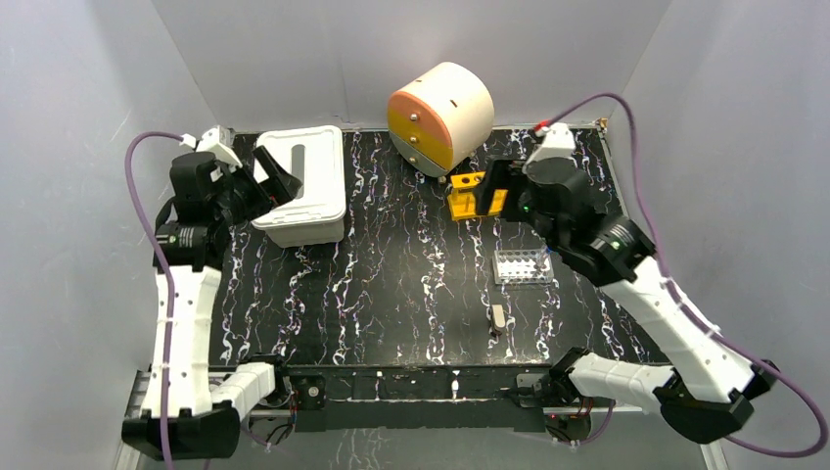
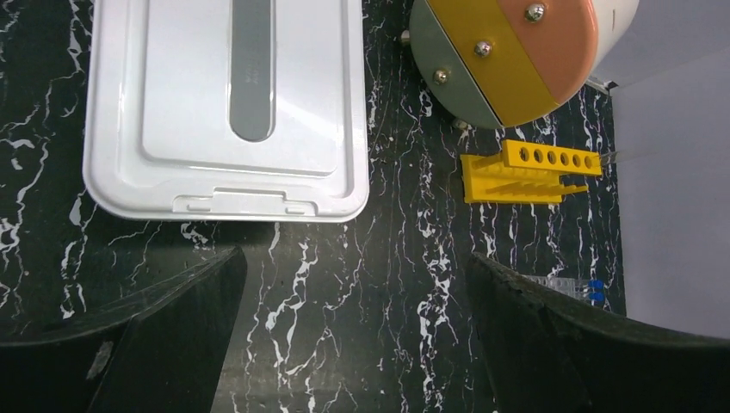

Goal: Organize the chemistry lab equipment

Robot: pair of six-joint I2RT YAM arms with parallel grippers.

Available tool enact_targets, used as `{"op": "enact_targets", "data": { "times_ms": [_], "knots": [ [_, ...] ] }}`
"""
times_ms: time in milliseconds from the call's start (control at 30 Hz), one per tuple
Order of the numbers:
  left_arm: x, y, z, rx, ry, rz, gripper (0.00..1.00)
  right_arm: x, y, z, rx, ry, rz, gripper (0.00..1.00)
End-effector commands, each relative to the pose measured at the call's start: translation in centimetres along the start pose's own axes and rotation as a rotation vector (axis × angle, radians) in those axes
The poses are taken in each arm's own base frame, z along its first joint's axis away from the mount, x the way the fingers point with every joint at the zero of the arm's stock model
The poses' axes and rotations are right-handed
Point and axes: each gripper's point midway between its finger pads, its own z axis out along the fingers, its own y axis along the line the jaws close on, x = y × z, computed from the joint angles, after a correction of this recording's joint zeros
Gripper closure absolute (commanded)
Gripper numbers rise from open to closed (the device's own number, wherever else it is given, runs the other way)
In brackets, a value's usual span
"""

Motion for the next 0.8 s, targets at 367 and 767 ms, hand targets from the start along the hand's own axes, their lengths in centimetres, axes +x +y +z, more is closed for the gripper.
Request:
{"op": "enact_targets", "data": {
  "times_ms": [367,767],
  "knots": [
    [-1.6,-0.8,-14.4,-0.084,-0.242,0.068,0.02,-3.2,-9.6,-9.9,0.282,-0.175,-0.070,0.01],
    [0.1,-0.4,-15.5,-0.090,-0.218,0.059,0.02,-0.9,-9.8,-10.2,0.258,-0.101,-0.060,0.01]
  ]
}}
